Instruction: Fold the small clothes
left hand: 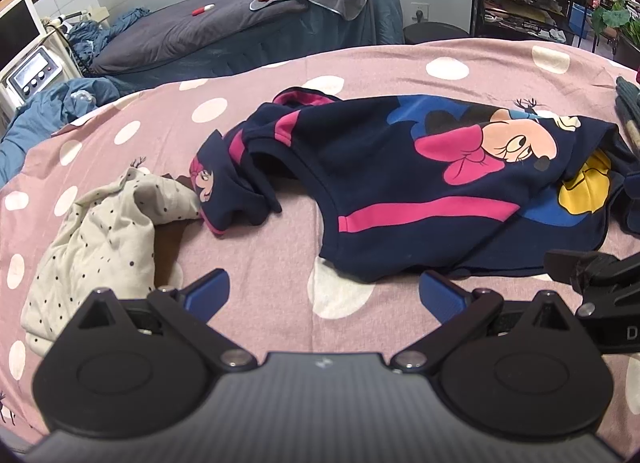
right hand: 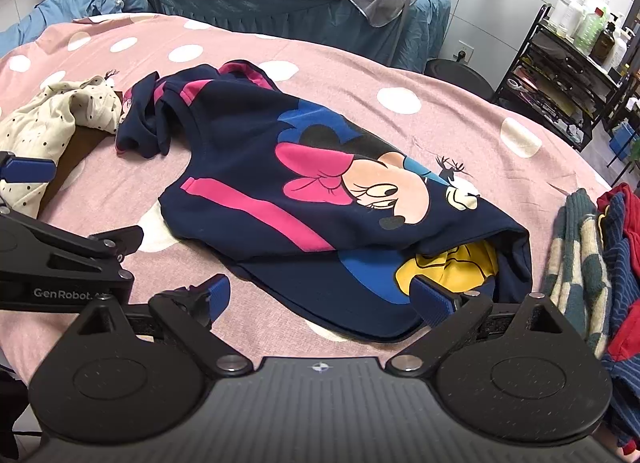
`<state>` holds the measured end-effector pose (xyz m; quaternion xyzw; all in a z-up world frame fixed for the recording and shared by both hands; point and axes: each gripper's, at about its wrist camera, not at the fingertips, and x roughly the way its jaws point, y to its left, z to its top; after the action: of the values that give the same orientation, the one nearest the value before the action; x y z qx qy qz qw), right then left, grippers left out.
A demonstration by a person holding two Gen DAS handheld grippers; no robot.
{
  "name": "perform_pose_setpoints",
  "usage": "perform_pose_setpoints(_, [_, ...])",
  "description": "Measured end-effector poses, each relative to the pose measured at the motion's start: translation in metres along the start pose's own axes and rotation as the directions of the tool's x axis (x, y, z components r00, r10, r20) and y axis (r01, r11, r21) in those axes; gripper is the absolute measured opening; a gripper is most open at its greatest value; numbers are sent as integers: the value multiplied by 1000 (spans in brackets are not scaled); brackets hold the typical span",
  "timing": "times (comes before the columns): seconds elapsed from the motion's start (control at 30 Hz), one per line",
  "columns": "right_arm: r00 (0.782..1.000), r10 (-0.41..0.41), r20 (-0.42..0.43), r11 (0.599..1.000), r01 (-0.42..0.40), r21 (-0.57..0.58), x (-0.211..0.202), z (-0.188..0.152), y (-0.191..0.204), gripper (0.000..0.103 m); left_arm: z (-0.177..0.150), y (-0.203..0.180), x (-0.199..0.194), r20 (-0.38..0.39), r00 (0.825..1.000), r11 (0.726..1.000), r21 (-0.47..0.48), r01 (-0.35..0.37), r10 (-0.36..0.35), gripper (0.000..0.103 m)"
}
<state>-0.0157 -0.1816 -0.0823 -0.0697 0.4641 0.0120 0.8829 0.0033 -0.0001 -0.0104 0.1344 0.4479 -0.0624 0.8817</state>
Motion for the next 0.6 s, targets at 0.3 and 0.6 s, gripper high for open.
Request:
perform_pose_setpoints(0.3, [1000, 3, -2, 1000, -3, 0, 0, 0, 1, 103, -2, -1, 4, -9, 1000, 1000, 0, 2, -2, 103])
perform_pose_setpoints(0.6, [1000, 9, -6, 1000, -9, 5, 1, 0, 1, 103, -3, -1, 5, -17, 1000, 1000, 4, -2, 3, 103])
